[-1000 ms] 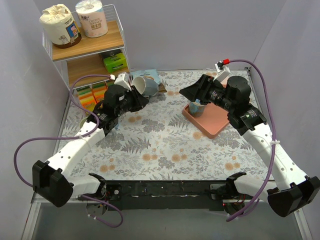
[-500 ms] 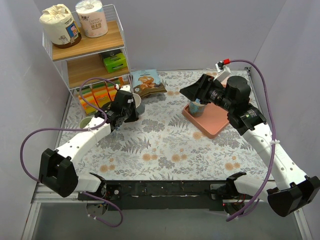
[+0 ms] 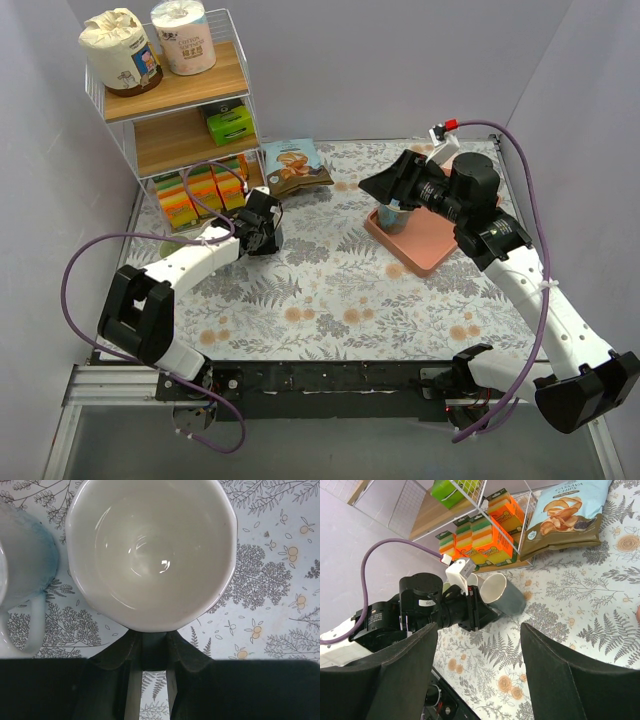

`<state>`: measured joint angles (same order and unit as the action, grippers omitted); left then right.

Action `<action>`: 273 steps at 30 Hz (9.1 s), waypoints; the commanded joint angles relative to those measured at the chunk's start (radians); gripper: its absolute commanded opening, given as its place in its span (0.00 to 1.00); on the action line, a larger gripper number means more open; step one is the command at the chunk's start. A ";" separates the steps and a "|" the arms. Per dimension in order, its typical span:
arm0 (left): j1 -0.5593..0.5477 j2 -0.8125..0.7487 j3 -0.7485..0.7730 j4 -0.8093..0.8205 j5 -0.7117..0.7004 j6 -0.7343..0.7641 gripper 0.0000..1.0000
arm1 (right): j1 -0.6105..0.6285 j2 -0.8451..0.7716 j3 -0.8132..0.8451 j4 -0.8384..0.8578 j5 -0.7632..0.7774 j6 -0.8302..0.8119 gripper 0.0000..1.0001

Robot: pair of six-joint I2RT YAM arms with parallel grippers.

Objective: Turn the mug right side up

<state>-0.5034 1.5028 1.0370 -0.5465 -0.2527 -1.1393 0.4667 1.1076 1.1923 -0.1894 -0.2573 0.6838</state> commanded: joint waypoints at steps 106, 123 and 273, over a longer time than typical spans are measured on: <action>0.002 -0.342 0.006 0.356 0.573 -0.063 0.98 | -0.385 0.454 0.047 -0.216 0.230 -0.587 0.64; 0.000 -0.342 0.034 0.315 0.604 -0.054 0.98 | -0.388 0.393 -0.030 -0.219 -0.013 -1.197 0.69; -0.182 -0.144 -0.062 1.378 0.613 -0.619 0.00 | 0.023 -0.147 -0.292 0.780 -0.091 0.289 0.01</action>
<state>-0.6827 1.4101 0.9390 0.8585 0.3672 -1.8015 0.4713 0.9955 0.8864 0.4458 -0.3447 0.9649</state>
